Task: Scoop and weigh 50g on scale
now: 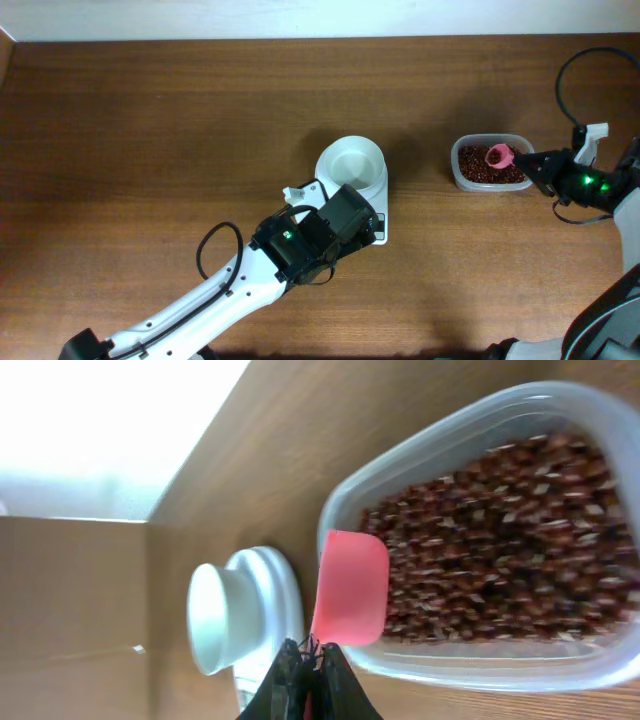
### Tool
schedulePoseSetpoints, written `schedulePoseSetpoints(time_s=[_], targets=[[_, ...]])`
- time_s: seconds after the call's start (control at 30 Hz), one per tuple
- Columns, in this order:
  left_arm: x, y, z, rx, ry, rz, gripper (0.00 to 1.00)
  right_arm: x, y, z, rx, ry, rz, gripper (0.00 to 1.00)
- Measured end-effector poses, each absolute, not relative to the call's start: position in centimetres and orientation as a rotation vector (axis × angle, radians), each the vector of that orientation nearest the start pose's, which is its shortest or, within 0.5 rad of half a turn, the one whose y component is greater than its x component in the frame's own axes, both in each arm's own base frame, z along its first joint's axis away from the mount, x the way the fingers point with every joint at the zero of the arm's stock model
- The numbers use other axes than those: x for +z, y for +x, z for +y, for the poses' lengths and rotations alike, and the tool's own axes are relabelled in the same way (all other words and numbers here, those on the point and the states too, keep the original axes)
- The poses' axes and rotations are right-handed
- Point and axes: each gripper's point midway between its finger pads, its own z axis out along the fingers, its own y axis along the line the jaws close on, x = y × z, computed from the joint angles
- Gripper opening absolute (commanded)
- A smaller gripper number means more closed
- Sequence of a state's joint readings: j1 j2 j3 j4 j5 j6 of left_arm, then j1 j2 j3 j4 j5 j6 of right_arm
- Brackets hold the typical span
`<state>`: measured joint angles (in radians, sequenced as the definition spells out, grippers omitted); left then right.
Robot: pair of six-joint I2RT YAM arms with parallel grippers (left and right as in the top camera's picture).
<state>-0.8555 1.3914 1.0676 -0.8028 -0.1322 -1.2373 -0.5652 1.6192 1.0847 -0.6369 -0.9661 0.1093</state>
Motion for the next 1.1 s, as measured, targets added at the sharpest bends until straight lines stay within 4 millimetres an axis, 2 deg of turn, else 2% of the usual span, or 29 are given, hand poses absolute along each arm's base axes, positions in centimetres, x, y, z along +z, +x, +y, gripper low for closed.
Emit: schedulePoseSetpoints(time_s=[0.17, 0.37, 0.53, 0.57, 0.6, 0.63, 0.67, 0.7, 0.83, 0.97, 1.07, 1.1], targets=[[13.1, 23.3, -23.4, -0.449, -0.567, 2.714, 0.99, 16.2, 35.9, -5.5, 1.241, 0.527, 2.209, 0.04], [13.1, 23.3, -23.4, -0.450, -0.567, 2.714, 0.99, 16.7, 34.9, -5.4, 1.347, 0.603, 2.179, 0.04], [13.2, 23.3, -23.4, -0.450, -0.567, 2.713, 0.99, 17.8, 34.5, -4.8, 1.438, 0.578, 2.127, 0.04], [13.2, 23.3, -23.4, -0.452, -0.567, 2.713, 0.95, 18.0, 34.3, -4.6, 1.454, 0.577, 2.122, 0.04], [13.2, 23.3, -23.4, -0.453, -0.567, 2.712, 0.59, 18.1, 34.3, -4.5, 1.467, 0.576, 2.117, 0.04], [13.2, 23.3, -23.4, -0.452, -0.567, 2.712, 0.31, 18.2, 34.1, -4.3, 1.478, 0.574, 2.115, 0.04], [13.2, 23.3, -23.4, -0.450, -0.561, 2.714, 0.11, 18.3, 34.0, -4.2, 1.490, 0.570, 2.112, 0.04], [13.2, 23.3, -23.4, -0.448, -0.549, 2.715, 0.00, 18.4, 33.8, -3.9, 1.505, 0.565, 2.109, 0.04], [13.2, 23.5, -23.3, -0.433, -0.510, 2.707, 0.00, 19.0, 33.1, -3.3, 1.568, 0.555, 2.082, 0.04], [13.5, 24.6, -23.4, -0.416, -0.489, 2.650, 0.00, 19.5, 32.7, -2.8, 1.615, 0.555, 2.061, 0.04], [12.9, 25.7, -25.3, -0.431, -0.371, 2.621, 0.00, 19.7, 32.5, -2.6, 1.623, 0.539, 2.054, 0.04], [12.2, 25.9, -26.4, -0.430, -0.316, 2.620, 0.00, 19.7, 32.5, -2.6, 1.620, 0.529, 2.052, 0.04]])
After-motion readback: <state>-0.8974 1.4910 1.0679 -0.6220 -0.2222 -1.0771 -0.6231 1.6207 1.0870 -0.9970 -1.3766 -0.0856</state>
